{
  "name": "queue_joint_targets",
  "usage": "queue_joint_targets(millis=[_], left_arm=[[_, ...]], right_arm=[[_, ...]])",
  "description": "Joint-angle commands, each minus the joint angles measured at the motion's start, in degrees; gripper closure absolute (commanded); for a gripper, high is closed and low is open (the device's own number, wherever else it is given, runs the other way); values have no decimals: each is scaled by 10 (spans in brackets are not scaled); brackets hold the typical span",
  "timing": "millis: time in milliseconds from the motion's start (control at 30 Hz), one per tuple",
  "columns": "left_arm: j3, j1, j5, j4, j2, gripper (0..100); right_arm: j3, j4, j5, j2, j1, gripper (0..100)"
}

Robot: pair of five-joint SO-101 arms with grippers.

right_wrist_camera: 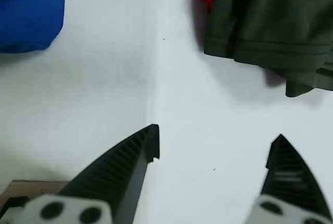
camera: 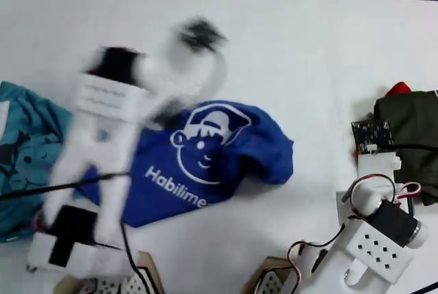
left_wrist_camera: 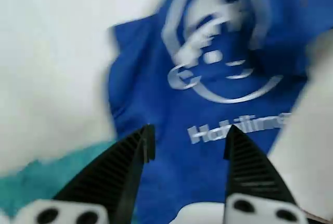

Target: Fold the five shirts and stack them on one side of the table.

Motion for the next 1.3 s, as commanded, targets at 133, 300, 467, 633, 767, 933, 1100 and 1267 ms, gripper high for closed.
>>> queue_joint_targets(millis=[133,300,467,633,767,933,1100,1267], left_arm=[[121,-347,-109,-92,39,762],[188,-465,-189,-235,95,762],[201,-530,-258,-270,169,762],[116,-620,-264,-354,232,762],[45,-673,-267,-407,290,765],[-73,-745,-214,-468,327,919],[-189,-795,-122,-447,333,964],[-262,-782,-113,-330,332,889]], right_arm=[[-4,-14,4,-3,-23,662],[-4,-12,3,-7,-71,662],[-4,-15,3,-7,-74,662],[-4,-15,3,-7,-74,662],[-4,-15,3,-7,-74,662],[-4,-15,3,-7,-73,662],[-4,-15,3,-7,-75,662],[-4,-22,1,-3,-99,662]])
